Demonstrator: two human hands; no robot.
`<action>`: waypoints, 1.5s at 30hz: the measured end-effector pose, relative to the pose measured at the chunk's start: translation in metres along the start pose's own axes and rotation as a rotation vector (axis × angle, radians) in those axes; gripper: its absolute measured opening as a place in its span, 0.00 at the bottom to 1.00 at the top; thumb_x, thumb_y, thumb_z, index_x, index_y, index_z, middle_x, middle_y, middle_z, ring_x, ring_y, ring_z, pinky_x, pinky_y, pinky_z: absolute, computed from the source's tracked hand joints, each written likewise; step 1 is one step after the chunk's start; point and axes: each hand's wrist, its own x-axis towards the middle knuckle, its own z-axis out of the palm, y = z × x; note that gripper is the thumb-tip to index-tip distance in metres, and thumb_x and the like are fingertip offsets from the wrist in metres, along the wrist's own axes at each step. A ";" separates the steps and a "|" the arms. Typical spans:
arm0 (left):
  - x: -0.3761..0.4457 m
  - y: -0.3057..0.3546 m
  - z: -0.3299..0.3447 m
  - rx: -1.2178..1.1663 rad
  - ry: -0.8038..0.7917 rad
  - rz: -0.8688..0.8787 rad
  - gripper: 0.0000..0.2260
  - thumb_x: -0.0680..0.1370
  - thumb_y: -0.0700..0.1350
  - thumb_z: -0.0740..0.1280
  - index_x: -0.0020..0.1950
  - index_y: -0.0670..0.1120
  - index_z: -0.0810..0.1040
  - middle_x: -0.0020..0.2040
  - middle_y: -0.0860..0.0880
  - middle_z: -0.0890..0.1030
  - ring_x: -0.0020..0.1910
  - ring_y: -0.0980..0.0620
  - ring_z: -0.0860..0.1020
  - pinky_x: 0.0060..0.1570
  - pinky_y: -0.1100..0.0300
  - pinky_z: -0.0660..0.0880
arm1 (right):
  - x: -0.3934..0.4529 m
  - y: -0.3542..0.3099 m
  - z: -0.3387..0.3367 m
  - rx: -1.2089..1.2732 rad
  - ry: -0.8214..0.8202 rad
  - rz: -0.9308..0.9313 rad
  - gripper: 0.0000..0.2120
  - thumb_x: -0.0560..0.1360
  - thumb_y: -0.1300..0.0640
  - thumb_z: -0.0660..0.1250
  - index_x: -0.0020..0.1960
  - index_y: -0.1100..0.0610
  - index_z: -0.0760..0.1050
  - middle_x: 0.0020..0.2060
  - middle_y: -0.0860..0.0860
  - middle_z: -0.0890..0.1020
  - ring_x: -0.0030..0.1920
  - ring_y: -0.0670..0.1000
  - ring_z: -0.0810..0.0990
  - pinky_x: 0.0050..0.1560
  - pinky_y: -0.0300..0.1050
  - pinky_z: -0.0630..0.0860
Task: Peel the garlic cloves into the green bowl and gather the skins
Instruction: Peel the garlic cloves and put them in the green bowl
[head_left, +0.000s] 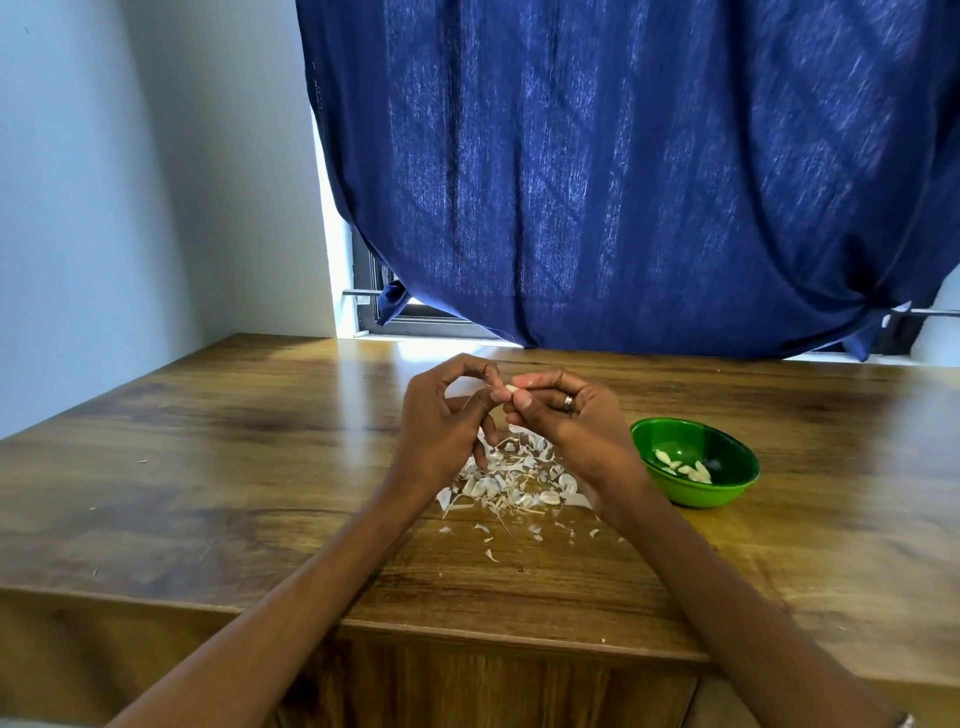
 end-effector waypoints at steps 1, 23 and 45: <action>0.000 0.000 0.000 0.002 0.009 0.000 0.02 0.79 0.36 0.72 0.49 0.38 0.80 0.42 0.45 0.83 0.24 0.49 0.77 0.20 0.59 0.72 | 0.000 0.000 0.000 0.020 -0.006 0.009 0.09 0.75 0.68 0.71 0.55 0.65 0.80 0.46 0.59 0.87 0.45 0.52 0.87 0.47 0.40 0.82; -0.002 0.009 0.000 0.066 0.112 -0.004 0.03 0.74 0.37 0.77 0.45 0.42 0.85 0.38 0.50 0.86 0.21 0.49 0.77 0.21 0.61 0.71 | -0.001 0.000 -0.004 -0.186 0.053 -0.091 0.07 0.76 0.64 0.73 0.51 0.55 0.84 0.47 0.48 0.87 0.45 0.43 0.85 0.44 0.35 0.80; -0.004 0.014 0.002 0.036 0.089 -0.002 0.07 0.74 0.37 0.77 0.48 0.38 0.82 0.44 0.48 0.87 0.21 0.51 0.77 0.22 0.66 0.71 | -0.002 -0.002 -0.001 -0.160 0.110 -0.041 0.05 0.78 0.61 0.69 0.53 0.54 0.82 0.46 0.49 0.86 0.37 0.43 0.84 0.34 0.38 0.80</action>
